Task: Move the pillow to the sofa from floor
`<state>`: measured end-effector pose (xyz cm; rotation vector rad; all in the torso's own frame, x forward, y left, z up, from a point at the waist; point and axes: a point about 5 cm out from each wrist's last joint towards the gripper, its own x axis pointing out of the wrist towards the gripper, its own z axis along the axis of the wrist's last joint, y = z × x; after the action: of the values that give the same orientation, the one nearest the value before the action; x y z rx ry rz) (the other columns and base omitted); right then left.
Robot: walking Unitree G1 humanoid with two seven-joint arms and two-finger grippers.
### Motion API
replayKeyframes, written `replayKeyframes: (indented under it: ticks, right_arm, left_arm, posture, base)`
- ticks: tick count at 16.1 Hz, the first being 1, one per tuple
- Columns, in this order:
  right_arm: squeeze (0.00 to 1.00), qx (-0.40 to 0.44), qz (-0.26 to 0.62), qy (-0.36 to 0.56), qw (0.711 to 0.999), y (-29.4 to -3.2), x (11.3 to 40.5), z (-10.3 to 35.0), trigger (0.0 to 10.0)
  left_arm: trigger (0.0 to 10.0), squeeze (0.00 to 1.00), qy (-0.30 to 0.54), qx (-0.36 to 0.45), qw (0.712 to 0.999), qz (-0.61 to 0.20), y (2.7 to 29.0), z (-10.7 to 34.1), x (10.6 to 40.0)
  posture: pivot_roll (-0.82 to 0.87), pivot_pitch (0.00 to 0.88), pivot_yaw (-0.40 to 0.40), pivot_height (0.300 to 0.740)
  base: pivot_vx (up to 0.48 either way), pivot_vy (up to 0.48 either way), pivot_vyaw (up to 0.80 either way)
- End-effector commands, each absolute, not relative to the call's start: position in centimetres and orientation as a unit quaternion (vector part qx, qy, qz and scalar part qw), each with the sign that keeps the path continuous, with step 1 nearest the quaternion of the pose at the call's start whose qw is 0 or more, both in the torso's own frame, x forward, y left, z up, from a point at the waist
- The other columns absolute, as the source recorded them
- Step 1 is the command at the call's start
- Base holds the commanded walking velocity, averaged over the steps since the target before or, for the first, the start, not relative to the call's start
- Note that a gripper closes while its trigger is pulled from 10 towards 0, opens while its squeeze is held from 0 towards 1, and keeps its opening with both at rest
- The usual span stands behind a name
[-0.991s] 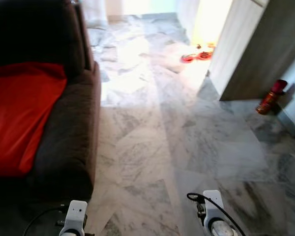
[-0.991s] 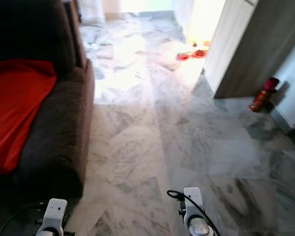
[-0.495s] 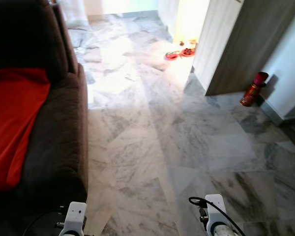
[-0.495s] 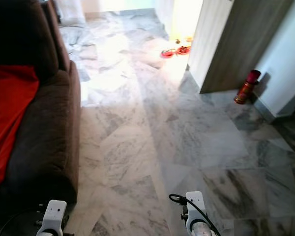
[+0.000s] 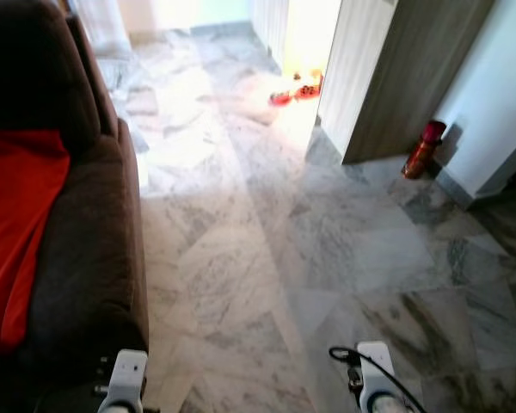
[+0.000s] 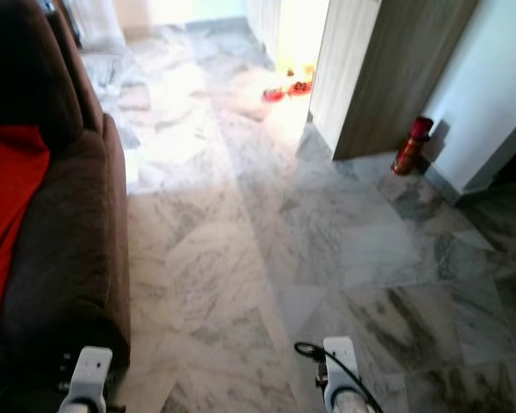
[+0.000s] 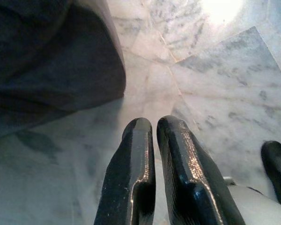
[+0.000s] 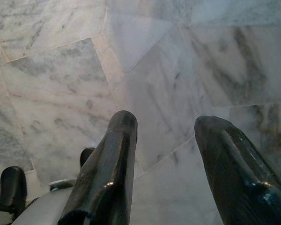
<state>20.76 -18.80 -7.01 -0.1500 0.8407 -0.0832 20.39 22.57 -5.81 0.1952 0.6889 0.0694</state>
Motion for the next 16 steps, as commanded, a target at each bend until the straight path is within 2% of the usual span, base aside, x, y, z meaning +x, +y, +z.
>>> replayKeyframes:
  ticks: [1, 4, 16]
  right_arm:
    - [0.00, -0.073, -0.042, 0.422, 0.903, -18.83, 20.12, -7.40, 10.0]
    - [0.00, -0.073, -0.042, 0.423, 0.902, -18.79, 20.08, -7.43, 10.0]
    - [0.00, -0.071, -0.044, 0.430, 0.899, -18.87, 19.75, -7.61, 10.0]
  left_arm:
    - [10.0, 0.00, 0.353, 0.094, 0.930, 0.043, 22.91, -6.23, 19.67]
    - [10.0, 0.00, 0.353, 0.096, 0.930, 0.042, 22.94, -6.20, 19.73]
    - [10.0, 0.00, 0.346, 0.093, 0.933, 0.045, 22.79, -5.88, 20.42]
  posture:
    - [0.13, 0.097, 0.005, 0.740]
    - [0.13, 0.096, 0.006, 0.740]
    - [0.13, 0.118, 0.009, 0.740]
  base:
    - [0.000, 0.000, -0.80]
    - [0.000, 0.000, -0.79]
    - [0.265, 0.000, -0.79]
